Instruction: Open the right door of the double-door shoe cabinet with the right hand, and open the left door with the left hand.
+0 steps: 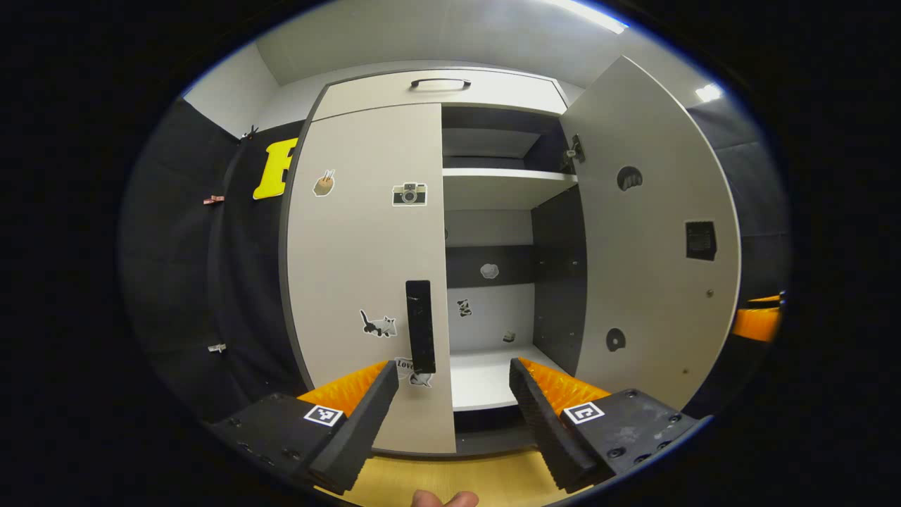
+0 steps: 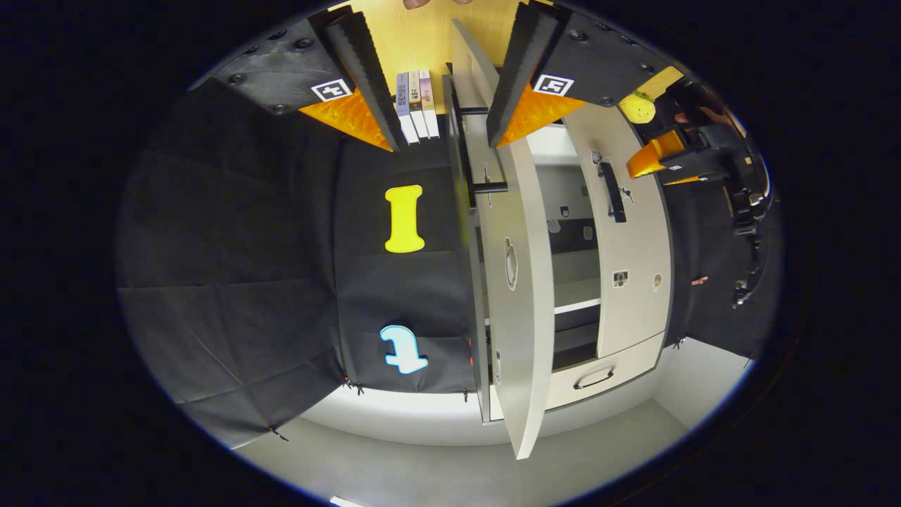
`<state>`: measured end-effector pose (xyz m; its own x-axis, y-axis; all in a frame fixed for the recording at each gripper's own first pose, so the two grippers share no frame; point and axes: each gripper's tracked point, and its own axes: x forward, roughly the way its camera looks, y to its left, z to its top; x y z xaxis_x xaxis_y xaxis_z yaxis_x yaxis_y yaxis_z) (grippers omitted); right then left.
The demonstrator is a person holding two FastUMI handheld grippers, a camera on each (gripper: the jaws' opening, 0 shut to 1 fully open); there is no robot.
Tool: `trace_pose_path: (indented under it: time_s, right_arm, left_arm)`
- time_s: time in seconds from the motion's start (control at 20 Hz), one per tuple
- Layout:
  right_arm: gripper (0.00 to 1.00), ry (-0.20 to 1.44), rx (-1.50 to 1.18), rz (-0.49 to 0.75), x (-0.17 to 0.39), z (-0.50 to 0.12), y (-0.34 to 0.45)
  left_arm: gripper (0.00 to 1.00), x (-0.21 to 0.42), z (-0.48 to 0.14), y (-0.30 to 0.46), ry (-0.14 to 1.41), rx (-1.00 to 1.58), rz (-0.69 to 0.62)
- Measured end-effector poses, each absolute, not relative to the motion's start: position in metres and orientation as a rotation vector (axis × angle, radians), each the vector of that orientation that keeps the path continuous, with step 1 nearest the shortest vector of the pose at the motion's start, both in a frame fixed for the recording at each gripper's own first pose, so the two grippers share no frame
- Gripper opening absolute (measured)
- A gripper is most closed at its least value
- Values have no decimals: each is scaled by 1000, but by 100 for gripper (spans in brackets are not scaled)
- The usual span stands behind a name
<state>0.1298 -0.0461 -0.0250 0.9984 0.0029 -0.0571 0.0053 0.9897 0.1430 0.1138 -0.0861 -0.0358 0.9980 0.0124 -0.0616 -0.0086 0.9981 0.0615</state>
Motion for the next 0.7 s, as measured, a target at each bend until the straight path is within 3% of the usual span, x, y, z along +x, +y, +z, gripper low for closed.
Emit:
trace_pose_path:
  time_s: [0.2,0.55,0.7]
  right_arm:
    - [98,30,118,3,118,-18,-35]
    - [98,17,112,32,103,-21,-20]
    - [98,-13,20,-14,99,-22,-34]
  left_arm:
    - [98,150,-43,-72,69,68,38]
    - [96,210,-43,-53,50,66,72]
    - [82,229,-38,-52,21,55,71]
